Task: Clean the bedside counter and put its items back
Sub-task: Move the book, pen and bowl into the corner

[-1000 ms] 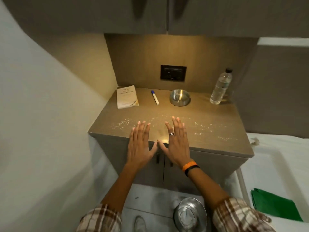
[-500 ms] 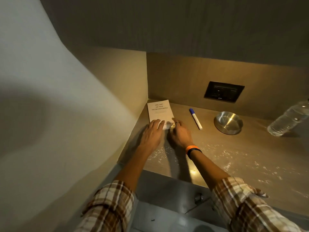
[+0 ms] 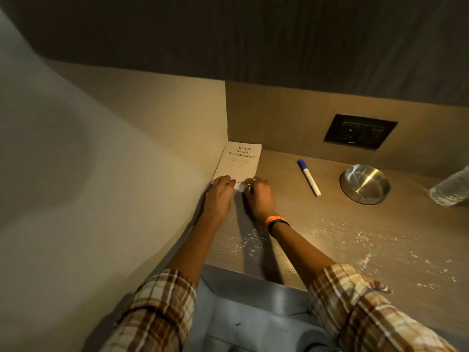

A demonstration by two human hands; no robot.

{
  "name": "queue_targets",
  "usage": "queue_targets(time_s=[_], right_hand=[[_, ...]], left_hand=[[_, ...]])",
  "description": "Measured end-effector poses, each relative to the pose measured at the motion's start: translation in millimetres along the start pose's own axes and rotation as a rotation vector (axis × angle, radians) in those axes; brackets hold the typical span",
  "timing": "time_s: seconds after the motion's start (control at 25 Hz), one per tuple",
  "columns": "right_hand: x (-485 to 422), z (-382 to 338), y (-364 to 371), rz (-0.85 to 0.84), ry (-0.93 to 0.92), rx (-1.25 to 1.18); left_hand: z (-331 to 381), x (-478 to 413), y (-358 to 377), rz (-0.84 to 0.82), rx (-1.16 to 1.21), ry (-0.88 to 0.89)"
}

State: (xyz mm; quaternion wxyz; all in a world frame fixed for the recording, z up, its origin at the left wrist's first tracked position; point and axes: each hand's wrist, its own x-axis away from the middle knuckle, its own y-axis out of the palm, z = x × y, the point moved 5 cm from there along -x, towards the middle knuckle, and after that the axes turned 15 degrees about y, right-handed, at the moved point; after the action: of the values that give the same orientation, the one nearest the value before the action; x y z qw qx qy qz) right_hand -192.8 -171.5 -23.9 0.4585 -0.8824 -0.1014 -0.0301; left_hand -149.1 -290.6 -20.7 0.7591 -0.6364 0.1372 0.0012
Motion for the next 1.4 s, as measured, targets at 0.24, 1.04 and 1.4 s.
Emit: queue_targets(time_s=[0.24,1.04,1.4], right_hand=[[10.7,52.4,-50.2,0.112,0.015,-0.060],[3.5,173.1,-128.4,0.304,0.274,-0.117],[-34.9,24.0,-28.6,0.134,0.107,-0.024]], left_hand=[[65.5,-20.1,-2.8,0.165,0.118,-0.011],[120.9,-88.1,5.7,0.152,0.523,-0.395],[-10.8,-44.2,-21.1,0.032,0.089,-0.340]])
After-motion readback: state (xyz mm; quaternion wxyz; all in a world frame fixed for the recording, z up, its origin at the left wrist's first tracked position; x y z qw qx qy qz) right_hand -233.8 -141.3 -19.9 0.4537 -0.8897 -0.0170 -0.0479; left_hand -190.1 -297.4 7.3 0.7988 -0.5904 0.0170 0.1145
